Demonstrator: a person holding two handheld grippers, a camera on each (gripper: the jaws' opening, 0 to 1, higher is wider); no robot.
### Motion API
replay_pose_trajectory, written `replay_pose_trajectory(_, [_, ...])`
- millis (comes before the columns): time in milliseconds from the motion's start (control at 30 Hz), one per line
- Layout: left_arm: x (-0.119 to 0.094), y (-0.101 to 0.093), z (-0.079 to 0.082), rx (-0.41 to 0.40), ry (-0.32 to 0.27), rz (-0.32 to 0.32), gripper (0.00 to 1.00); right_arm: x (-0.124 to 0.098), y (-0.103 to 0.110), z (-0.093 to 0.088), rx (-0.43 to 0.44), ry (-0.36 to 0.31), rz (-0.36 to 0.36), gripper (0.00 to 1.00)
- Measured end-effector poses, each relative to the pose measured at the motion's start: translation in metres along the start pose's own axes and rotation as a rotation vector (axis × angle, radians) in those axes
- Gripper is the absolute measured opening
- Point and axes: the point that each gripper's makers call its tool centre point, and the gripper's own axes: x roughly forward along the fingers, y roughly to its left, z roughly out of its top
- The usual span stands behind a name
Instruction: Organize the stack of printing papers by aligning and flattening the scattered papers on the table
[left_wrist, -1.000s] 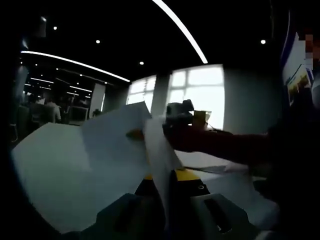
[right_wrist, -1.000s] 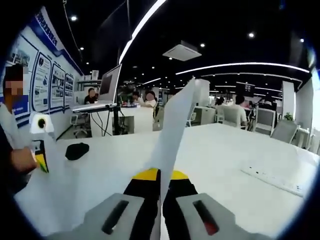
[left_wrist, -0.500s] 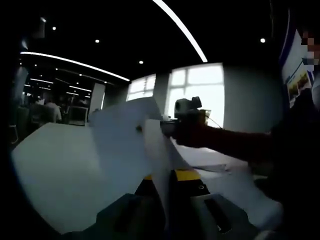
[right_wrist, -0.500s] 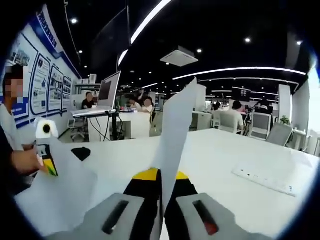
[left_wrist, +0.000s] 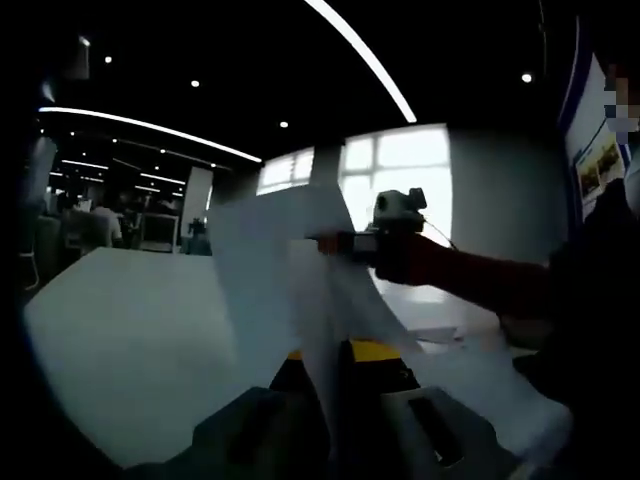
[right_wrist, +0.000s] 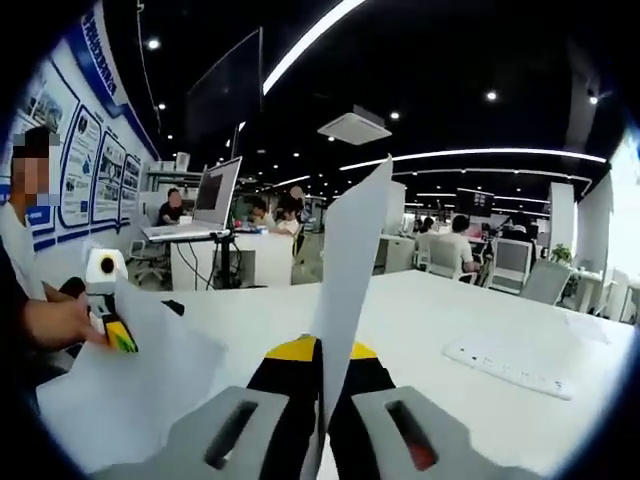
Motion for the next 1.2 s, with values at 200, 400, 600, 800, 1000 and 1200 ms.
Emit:
replay_pose_trajectory(200, [0.000,-0.001,-0.001,0.000,0.002,-0.001,0.06,-0.007,-0.002,0.007,-0.007,-0.016,-0.007,0.00])
replay_pose_trajectory(400, [0.000,-0.002,-0.002,0.000,0.003,0.000,0.06,-0.018,-0.005,0.014,-0.012,-0.035,-0.014,0.00])
replay_pose_trajectory(600, [0.000,-0.001,-0.003,0.002,0.004,0.008,0.06,-0.028,-0.005,0.022,-0.015,-0.056,-0.022,0.00])
replay_pose_trajectory(800, [0.000,0.000,-0.003,0.003,0.004,0.015,0.06,-0.040,-0.004,0.033,-0.020,-0.082,-0.030,0.00])
replay_pose_trajectory(1000, [0.000,0.000,-0.002,0.003,0.004,0.014,0.06,-0.055,-0.004,0.048,-0.033,-0.111,-0.039,0.00])
replay_pose_trajectory(1200, [0.000,0.000,-0.002,0.002,0.004,0.012,0.06,-0.069,-0.005,0.057,-0.043,-0.131,-0.052,0.00])
